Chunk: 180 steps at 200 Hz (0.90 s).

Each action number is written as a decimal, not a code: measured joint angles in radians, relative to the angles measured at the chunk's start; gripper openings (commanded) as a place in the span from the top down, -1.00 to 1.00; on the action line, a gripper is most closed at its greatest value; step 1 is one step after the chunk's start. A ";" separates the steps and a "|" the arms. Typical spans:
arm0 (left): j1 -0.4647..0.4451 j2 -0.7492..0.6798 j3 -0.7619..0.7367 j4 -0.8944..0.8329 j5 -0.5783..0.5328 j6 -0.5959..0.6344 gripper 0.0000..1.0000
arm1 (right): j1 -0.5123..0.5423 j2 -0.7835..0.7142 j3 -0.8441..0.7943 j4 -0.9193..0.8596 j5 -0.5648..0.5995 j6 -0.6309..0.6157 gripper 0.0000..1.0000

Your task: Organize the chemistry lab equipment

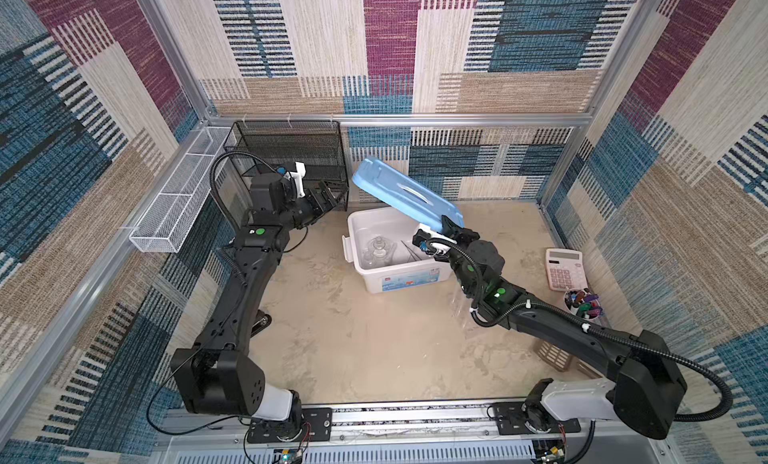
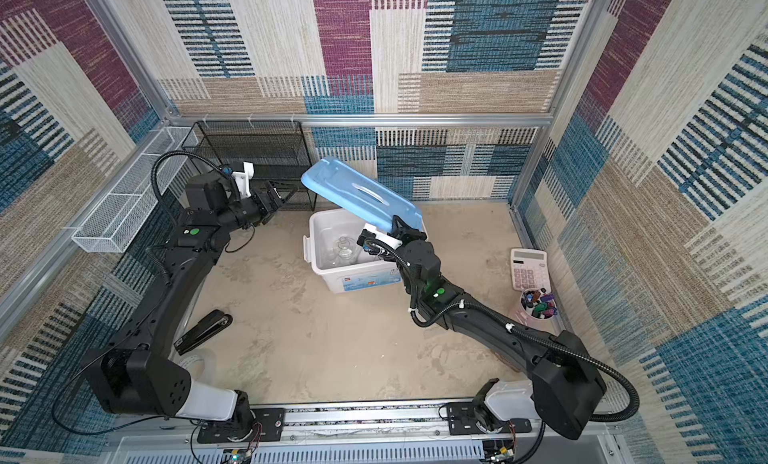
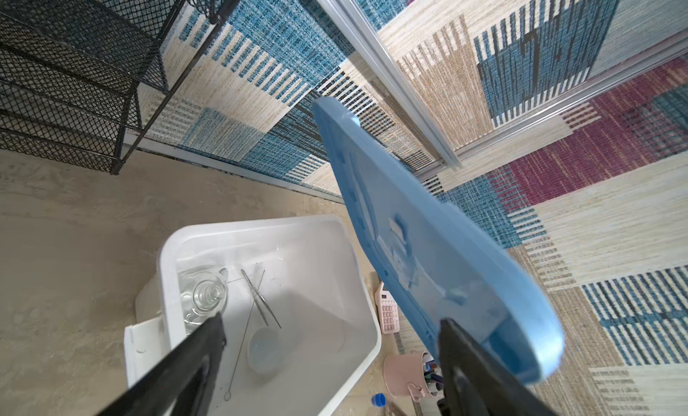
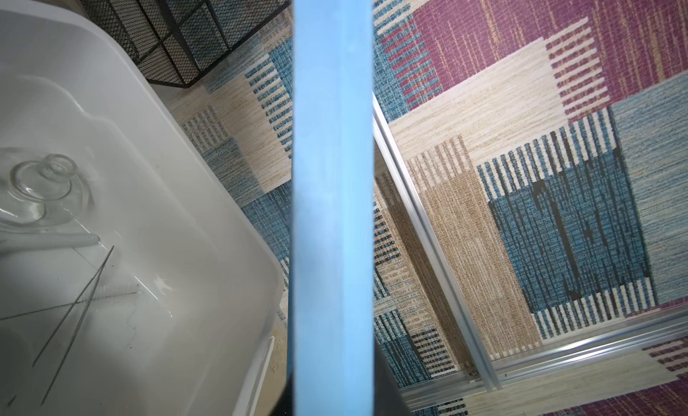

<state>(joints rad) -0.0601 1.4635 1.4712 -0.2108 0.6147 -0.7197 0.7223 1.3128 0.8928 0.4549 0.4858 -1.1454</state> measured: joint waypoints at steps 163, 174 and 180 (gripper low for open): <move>-0.048 0.071 -0.056 0.117 0.103 -0.138 -0.36 | 0.010 0.012 -0.096 0.072 -0.079 -0.146 0.68; -0.049 0.073 -0.068 0.117 0.103 -0.141 -0.33 | 0.011 0.011 -0.096 0.070 -0.085 -0.146 0.67; -0.050 0.074 -0.074 0.117 0.103 -0.142 -0.32 | 0.010 0.010 -0.097 0.070 -0.087 -0.146 0.66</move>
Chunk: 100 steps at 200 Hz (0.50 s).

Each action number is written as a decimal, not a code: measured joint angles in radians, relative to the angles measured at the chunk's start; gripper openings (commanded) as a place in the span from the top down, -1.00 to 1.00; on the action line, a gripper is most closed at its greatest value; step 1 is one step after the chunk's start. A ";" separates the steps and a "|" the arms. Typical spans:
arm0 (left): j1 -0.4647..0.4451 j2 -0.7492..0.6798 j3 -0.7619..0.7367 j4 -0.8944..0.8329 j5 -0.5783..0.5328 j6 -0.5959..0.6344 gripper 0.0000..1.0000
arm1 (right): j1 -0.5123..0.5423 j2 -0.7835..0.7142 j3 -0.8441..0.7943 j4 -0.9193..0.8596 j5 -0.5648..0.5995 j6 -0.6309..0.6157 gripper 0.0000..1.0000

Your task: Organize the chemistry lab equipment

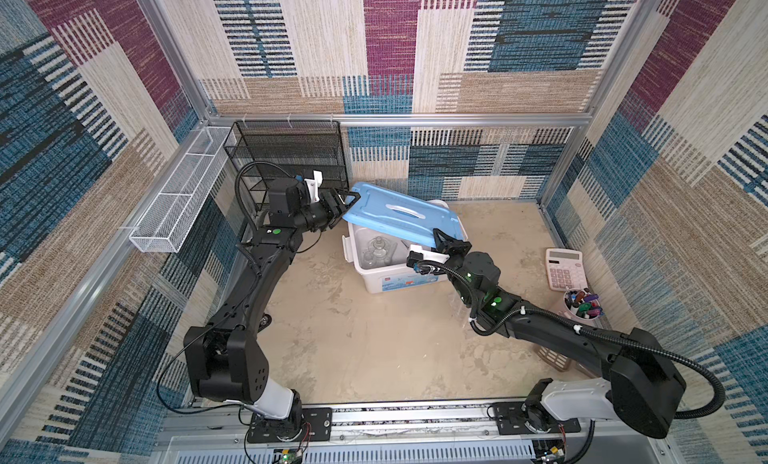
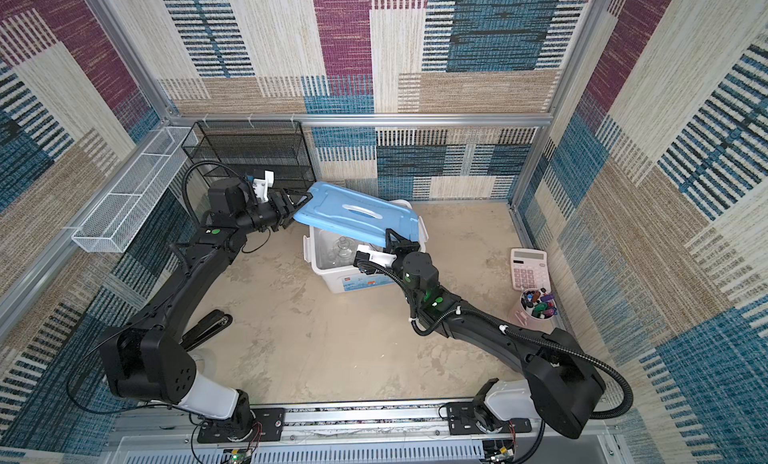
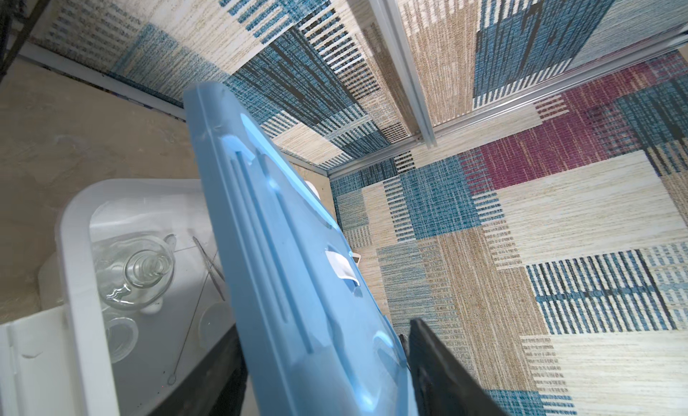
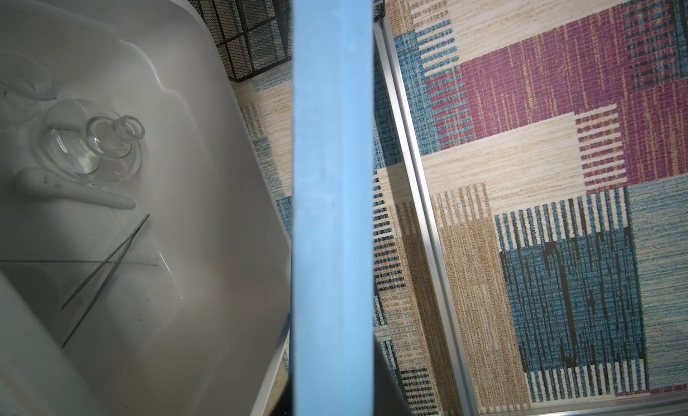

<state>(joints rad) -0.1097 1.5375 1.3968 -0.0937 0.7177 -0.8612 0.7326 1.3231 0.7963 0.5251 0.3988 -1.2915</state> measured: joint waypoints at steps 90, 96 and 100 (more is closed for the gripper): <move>-0.009 0.012 -0.090 0.035 0.019 -0.063 0.15 | 0.000 -0.002 -0.007 -0.055 -0.018 0.009 0.40; -0.009 0.012 -0.095 0.037 0.018 -0.066 0.18 | 0.000 -0.002 -0.003 -0.061 -0.022 0.013 0.35; -0.009 0.012 -0.100 0.040 0.018 -0.074 0.19 | 0.000 -0.002 0.000 -0.066 -0.023 0.018 0.32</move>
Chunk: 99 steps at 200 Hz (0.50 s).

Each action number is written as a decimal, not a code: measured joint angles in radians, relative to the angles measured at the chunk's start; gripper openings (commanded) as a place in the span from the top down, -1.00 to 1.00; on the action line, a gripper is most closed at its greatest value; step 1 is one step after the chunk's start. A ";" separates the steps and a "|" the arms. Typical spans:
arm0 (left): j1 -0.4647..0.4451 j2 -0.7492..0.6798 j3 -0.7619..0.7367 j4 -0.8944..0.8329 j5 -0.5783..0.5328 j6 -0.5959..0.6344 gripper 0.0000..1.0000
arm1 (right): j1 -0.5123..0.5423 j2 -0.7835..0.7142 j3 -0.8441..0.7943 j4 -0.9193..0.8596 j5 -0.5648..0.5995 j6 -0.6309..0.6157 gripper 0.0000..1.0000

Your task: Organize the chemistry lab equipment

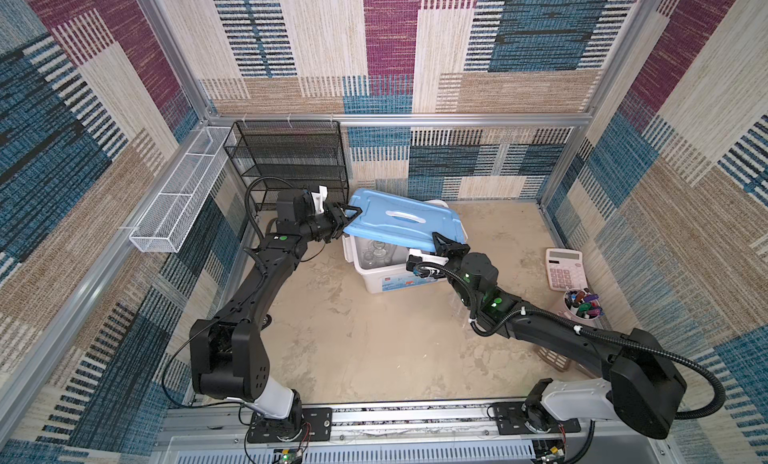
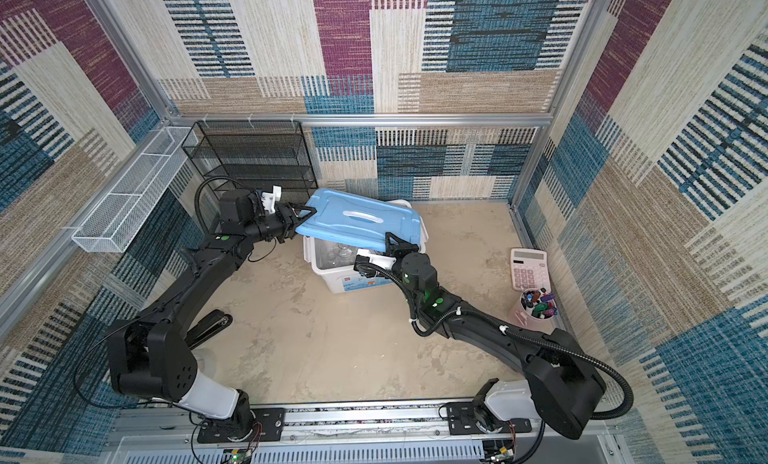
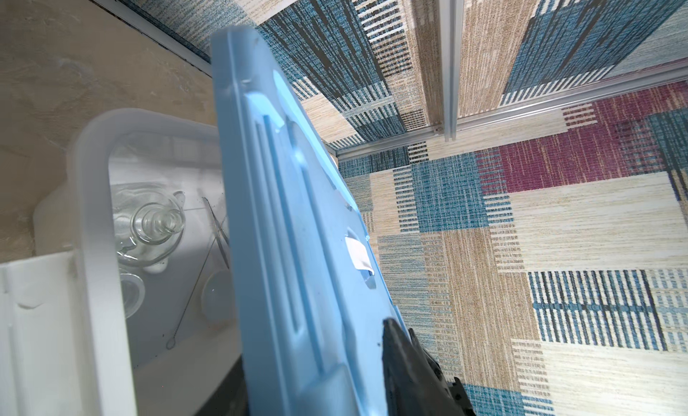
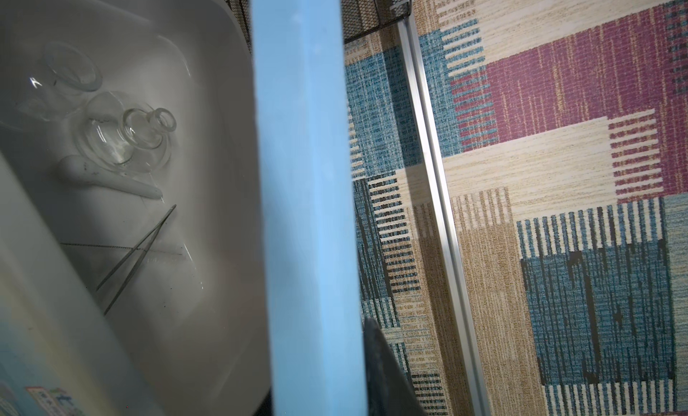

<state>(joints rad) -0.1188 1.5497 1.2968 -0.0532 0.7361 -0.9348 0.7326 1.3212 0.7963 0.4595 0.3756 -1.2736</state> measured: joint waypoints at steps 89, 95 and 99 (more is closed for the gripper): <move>-0.007 -0.008 -0.087 0.077 -0.002 -0.058 0.36 | -0.040 0.002 0.082 -0.223 -0.088 0.145 -0.08; -0.008 -0.008 -0.092 0.080 -0.002 -0.058 0.36 | -0.047 0.002 0.087 -0.237 -0.098 0.155 -0.10; -0.009 -0.008 -0.096 0.084 -0.002 -0.058 0.36 | -0.051 0.002 0.089 -0.245 -0.105 0.161 -0.11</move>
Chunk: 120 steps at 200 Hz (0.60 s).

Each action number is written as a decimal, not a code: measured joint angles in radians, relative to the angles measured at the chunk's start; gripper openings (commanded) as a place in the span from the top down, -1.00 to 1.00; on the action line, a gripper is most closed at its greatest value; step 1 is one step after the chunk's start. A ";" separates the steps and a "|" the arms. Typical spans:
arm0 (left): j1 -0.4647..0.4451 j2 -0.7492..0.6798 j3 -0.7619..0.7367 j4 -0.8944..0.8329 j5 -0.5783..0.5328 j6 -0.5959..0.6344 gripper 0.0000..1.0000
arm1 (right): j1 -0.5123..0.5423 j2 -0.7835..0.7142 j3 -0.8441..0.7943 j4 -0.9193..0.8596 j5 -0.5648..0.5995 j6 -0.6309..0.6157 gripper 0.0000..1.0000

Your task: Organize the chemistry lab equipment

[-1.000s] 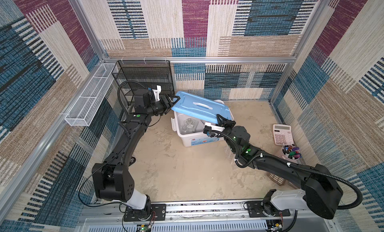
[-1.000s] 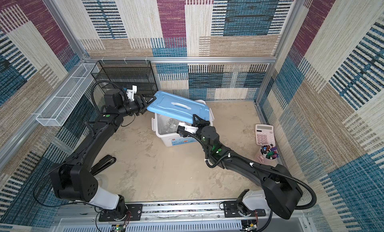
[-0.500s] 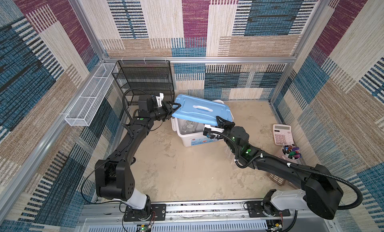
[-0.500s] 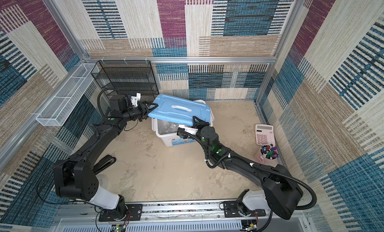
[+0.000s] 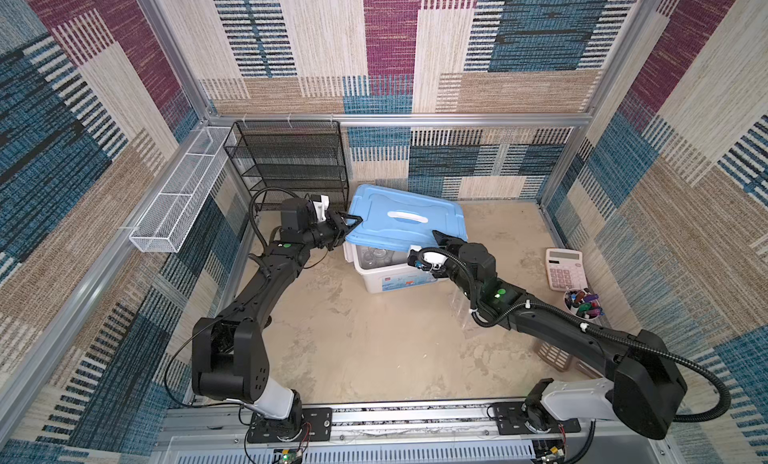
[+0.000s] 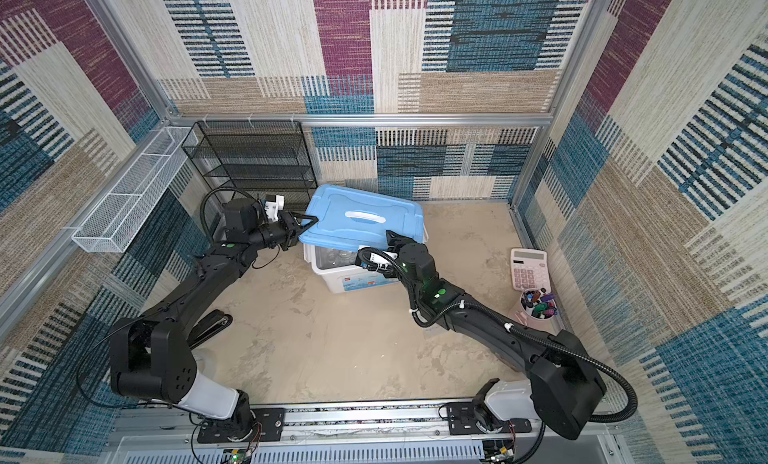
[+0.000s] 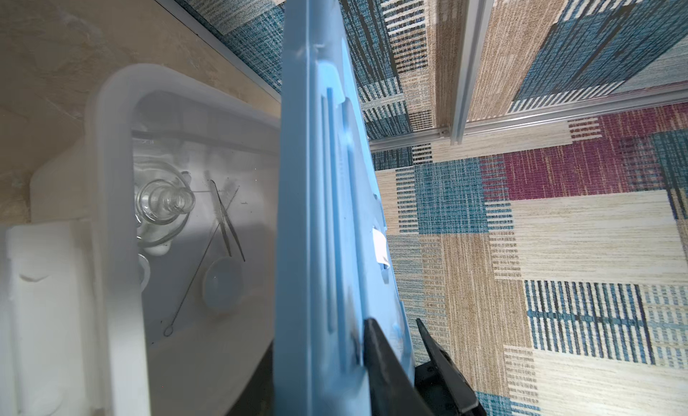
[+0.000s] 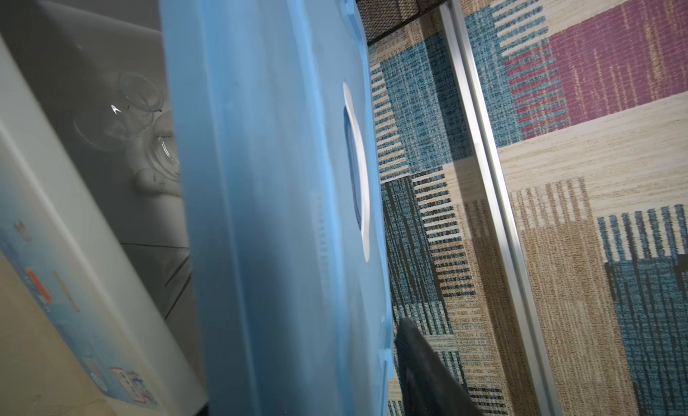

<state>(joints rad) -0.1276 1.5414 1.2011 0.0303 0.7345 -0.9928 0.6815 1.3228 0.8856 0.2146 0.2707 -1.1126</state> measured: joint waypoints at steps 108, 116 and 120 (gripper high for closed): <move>-0.025 0.002 -0.058 0.083 -0.026 -0.068 0.46 | -0.108 -0.005 0.047 -0.186 -0.240 0.219 -0.38; -0.027 0.005 -0.058 0.090 -0.028 -0.071 0.47 | -0.113 0.000 0.055 -0.194 -0.254 0.229 -0.41; -0.027 0.006 -0.058 0.092 -0.030 -0.074 0.46 | -0.114 0.002 0.059 -0.199 -0.262 0.236 -0.42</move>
<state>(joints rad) -0.1551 1.5471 1.1427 0.1226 0.7048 -1.0672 0.5671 1.3251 0.9447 0.0154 0.0082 -0.8764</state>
